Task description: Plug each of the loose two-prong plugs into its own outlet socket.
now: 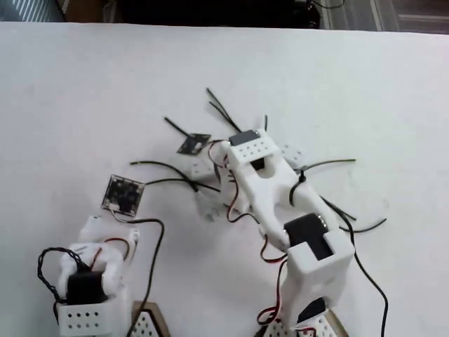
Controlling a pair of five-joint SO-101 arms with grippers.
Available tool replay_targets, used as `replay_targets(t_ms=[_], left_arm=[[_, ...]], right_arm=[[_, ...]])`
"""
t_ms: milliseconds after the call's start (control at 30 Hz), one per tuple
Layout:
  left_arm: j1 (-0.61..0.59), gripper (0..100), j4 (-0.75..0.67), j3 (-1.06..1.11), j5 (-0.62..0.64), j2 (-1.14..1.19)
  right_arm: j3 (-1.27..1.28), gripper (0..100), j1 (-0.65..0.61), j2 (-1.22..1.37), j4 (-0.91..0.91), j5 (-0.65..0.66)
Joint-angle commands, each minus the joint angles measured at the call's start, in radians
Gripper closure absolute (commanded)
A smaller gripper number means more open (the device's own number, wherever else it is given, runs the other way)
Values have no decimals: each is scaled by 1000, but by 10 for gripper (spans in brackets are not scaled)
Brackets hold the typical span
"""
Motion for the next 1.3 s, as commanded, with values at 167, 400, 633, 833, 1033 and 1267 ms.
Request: replay_targets(t_ms=[167, 400, 633, 833, 1033, 1267], left_arm=[[-10, 976, -23, -9, -8, -8], [-10, 976, -23, -9, -8, -8], [-10, 976, -23, -9, -8, -8], [-10, 976, -23, -9, -8, -8], [-10, 976, -25, -9, -8, -8], [-10, 976, -25, -9, -8, -8]], right_arm=[[-29, 854, -10, -48, 58, 0], [-60, 897, -2, -48, 64, 0], [-77, 900, -4, -48, 64, 0], [-71, 980, -2, -44, 65, 5], [-100, 981, -8, -96, 137, 5], [-123, 980, -13, -371, 298, -2]])
